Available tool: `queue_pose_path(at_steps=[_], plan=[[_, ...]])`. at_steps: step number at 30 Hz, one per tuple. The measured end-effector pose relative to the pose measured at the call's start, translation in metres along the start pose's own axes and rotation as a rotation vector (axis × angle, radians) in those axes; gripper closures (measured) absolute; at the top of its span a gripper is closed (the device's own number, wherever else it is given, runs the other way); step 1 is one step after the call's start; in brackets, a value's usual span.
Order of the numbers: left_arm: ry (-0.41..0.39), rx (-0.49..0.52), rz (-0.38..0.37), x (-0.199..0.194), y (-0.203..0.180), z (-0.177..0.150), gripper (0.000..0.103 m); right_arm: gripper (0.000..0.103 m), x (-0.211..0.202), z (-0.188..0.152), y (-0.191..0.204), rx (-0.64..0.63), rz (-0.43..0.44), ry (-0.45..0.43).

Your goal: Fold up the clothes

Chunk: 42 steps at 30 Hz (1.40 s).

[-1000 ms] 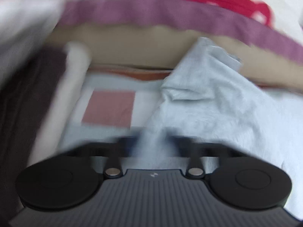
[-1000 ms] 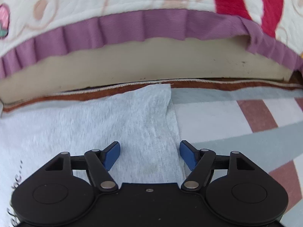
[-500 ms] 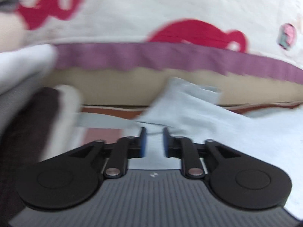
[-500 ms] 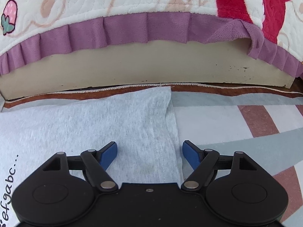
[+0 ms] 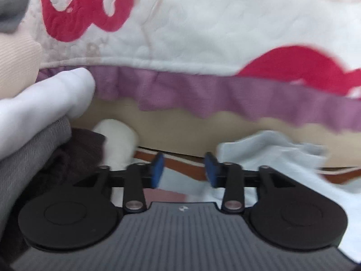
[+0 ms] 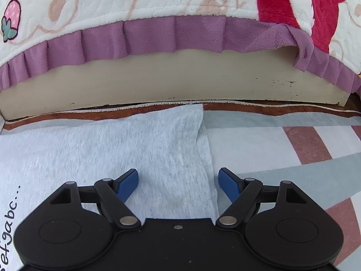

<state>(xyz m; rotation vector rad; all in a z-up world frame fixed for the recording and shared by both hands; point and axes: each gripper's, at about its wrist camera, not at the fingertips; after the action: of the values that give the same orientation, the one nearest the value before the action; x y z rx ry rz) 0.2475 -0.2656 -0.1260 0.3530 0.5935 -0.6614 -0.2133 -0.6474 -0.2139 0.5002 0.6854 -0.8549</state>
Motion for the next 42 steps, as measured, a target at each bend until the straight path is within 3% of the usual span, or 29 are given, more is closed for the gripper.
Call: queue_pose_path(at_steps=[3,5,8,12,16,18,21,24,28,32,36,39,42], plan=[[-0.026,0.002,0.001,-0.023,0.003,-0.009,0.059,0.02,0.0,0.0,0.001,0.001,-0.009,0.006],[-0.001,-0.006,-0.045,-0.043,0.004,-0.021,0.059,0.02,-0.001,0.001,0.001,0.003,-0.015,0.014],[0.038,-0.006,-0.031,-0.06,-0.001,-0.036,0.058,0.02,0.002,0.006,0.002,0.018,-0.02,0.043],[0.099,0.017,-0.009,-0.052,-0.021,-0.026,0.058,0.024,0.009,0.054,0.036,-0.061,-0.032,0.038],[0.061,0.004,-0.028,-0.088,-0.037,-0.027,0.057,0.024,-0.006,0.086,0.068,-0.031,-0.018,0.034],[0.037,-0.004,-0.038,-0.109,-0.045,-0.028,0.057,0.025,-0.022,0.085,0.079,-0.05,-0.023,0.105],[0.002,-0.016,-0.054,-0.14,-0.057,-0.031,0.057,0.026,-0.077,0.058,0.084,-0.119,0.002,0.199],[-0.033,-0.028,-0.07,-0.171,-0.068,-0.033,0.057,0.024,-0.158,0.004,0.061,-0.093,0.104,0.164],[-0.026,-0.017,-0.06,-0.262,-0.046,-0.065,0.046,0.023,-0.245,-0.101,0.013,0.106,0.205,0.013],[0.041,-0.028,0.023,-0.324,-0.002,-0.098,0.044,0.023,-0.274,-0.178,-0.01,0.284,0.248,0.029],[0.063,-0.207,0.135,-0.367,0.036,-0.122,0.044,0.023,-0.281,-0.193,-0.005,0.28,0.249,0.064],[0.083,-0.252,0.134,-0.391,0.035,-0.133,0.044,0.023,-0.294,-0.187,-0.004,0.305,0.262,0.098],[0.095,-0.311,0.15,-0.414,0.027,-0.138,0.045,0.023,-0.313,-0.184,-0.006,0.36,0.333,0.194]])
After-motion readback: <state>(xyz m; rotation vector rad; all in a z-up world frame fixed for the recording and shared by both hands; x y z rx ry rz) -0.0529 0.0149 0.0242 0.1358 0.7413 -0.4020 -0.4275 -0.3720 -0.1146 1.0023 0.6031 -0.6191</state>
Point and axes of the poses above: each gripper's, at about its wrist camera, not at the fingertips, and x roughly the way its jaws point, y to its left, z to its top, and after that the axes turned 7 degrees about x, right-handed
